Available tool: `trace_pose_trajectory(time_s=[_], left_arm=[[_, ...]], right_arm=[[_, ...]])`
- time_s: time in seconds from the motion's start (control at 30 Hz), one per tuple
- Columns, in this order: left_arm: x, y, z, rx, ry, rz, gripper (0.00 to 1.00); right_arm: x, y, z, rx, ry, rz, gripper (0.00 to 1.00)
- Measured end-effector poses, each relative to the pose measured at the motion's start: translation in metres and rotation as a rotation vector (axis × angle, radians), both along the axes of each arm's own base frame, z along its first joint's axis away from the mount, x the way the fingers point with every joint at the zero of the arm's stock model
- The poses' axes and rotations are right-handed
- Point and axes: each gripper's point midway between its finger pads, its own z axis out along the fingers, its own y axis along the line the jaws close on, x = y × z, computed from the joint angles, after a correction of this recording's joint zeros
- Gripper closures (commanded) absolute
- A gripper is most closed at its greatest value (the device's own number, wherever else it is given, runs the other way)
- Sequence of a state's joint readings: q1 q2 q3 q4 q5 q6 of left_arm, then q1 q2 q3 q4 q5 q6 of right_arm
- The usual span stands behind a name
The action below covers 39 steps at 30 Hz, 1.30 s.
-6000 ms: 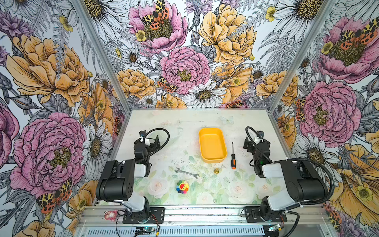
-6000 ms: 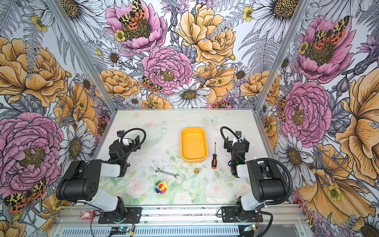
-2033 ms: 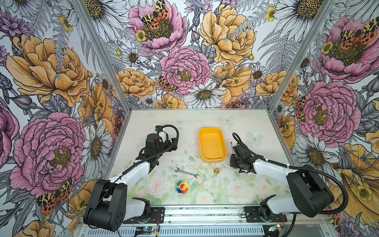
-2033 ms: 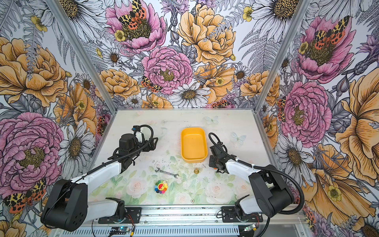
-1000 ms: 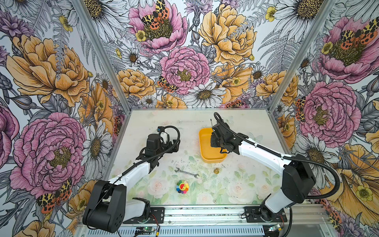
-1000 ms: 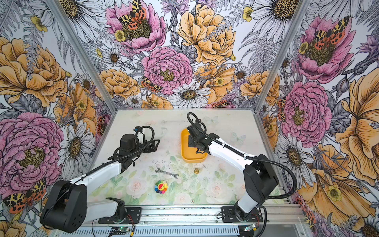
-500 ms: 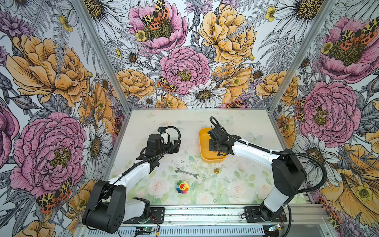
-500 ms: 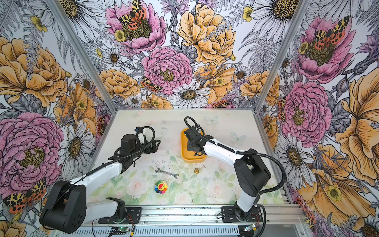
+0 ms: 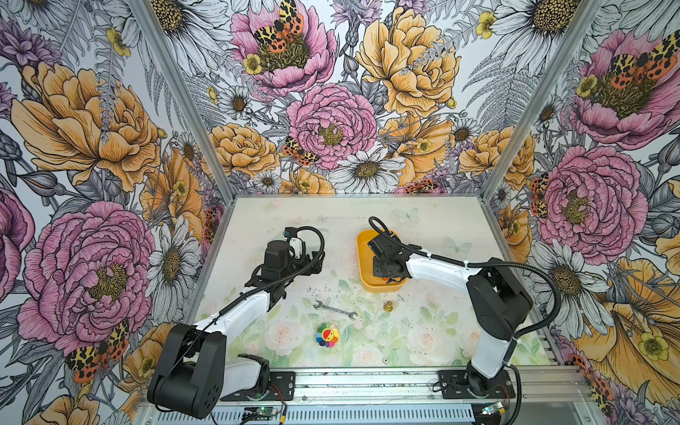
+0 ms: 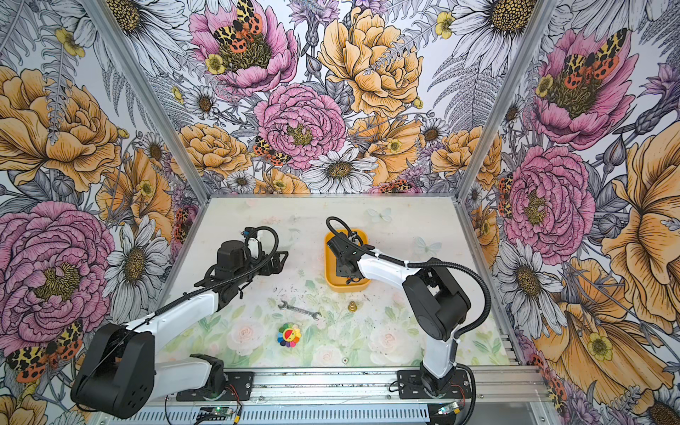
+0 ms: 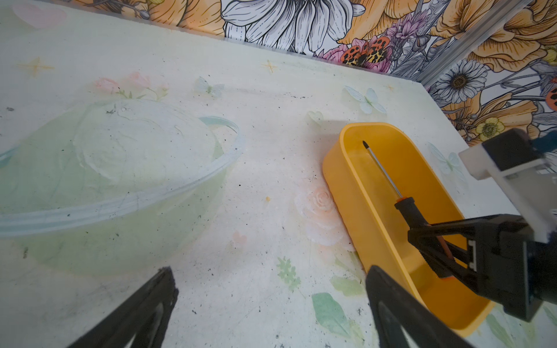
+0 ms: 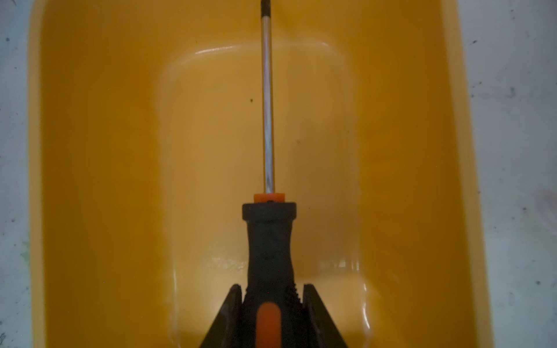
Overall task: Put the screwdriver in the bin
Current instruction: 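Lower the screwdriver into the yellow bin and open the right gripper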
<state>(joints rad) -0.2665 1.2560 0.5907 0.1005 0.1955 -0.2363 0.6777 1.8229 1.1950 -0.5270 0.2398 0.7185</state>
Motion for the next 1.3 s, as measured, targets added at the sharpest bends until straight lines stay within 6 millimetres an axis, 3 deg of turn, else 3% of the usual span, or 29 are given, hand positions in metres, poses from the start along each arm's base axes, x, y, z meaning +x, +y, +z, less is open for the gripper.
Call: trace_pose_trajectory(time_s=[0.27,0.57,0.7,0.97,1.3], left_arm=[[0.000,0.000,0.000,0.000,0.000,0.000,0.01],[-0.001,-0.002,0.000,0.001,0.000,-0.005,0.01],[-0.001,-0.002,0.000,0.002,0.000,-0.004,0.01],[0.000,-0.002,-0.003,0.007,0.006,-0.001,0.01],[-0.001,-0.004,-0.005,0.015,0.009,0.000,0.01]], right_arm=[[-0.001,-0.001,-0.007,-0.011,0.014,0.000,0.98],[-0.002,-0.001,-0.012,-0.016,0.024,0.001,0.77],[-0.003,0.000,-0.016,-0.019,0.036,0.004,0.74],[-0.003,0.002,-0.021,-0.018,0.049,0.011,0.47],[-0.001,0.005,-0.018,-0.012,0.042,0.029,0.39]])
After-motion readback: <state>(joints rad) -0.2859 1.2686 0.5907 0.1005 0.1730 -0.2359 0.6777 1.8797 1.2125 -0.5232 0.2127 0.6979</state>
